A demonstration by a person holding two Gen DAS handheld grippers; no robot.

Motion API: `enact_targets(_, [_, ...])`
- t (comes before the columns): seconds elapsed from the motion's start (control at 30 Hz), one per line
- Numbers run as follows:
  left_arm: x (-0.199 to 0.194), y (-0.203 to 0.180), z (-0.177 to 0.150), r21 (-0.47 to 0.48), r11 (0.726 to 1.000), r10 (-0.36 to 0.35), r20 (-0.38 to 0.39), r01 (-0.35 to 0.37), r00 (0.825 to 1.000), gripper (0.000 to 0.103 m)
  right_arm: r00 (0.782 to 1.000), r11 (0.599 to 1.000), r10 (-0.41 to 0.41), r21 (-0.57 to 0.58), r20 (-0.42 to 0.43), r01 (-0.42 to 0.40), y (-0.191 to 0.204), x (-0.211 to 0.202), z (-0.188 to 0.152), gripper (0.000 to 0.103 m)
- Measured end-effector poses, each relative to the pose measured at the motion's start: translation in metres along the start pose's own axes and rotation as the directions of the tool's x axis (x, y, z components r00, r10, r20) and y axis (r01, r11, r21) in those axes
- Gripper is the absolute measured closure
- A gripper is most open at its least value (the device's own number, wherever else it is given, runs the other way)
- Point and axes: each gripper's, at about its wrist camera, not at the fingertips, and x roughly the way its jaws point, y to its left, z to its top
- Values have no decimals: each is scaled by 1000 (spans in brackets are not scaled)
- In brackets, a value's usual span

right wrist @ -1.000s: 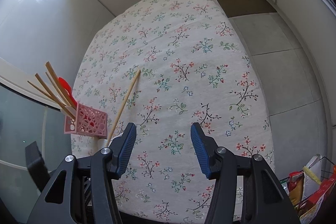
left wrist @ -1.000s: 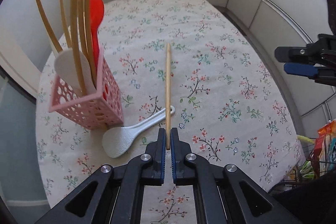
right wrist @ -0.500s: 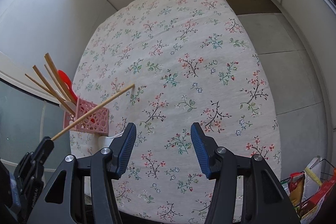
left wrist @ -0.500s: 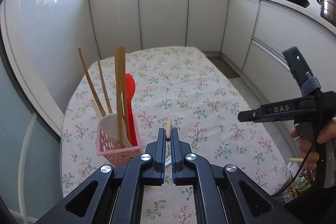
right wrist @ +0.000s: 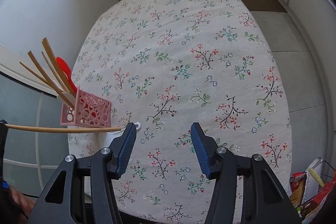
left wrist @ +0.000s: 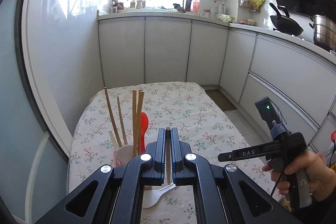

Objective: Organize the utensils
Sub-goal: 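Carry the chopstick to the basket with the left tool while the right tool approaches the white spatula, then grasp the white spatula handle with the right tool while the left tool lowers its chopstick into the basket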

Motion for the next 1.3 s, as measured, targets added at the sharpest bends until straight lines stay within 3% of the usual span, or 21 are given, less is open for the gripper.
enact_targets(0.2, [-10, 23, 2, -32, 998, 60, -24, -60, 998, 99, 994, 1000, -7, 9, -105, 8, 23, 46, -7, 46])
enact_targets(0.4, [-25, 42, 0, -45, 998, 51, -45, -53, 998, 99, 984, 999, -37, -7, -173, 37, 57, 93, -16, 47])
enact_targets(0.57, [-33, 58, -1, -69, 996, 58, -37, -60, 998, 99, 983, 995, -72, 49, -169, 81, 73, 122, -15, 47])
enact_targets(0.73, [-31, 74, -2, -108, 992, 61, -54, -67, 997, 99, 981, 985, -167, 26, -95, 170, 88, 125, -17, 47])
enact_targets(1.07, [-17, 75, -6, -101, 991, 74, -124, -86, 990, 99, 946, 925, -324, -203, 18, 321, 111, 135, -34, 47])
enact_targets(1.3, [-14, 78, -7, -109, 992, 51, -143, -67, 988, 99, 952, 890, -305, -363, -18, 278, 97, 125, -44, 48])
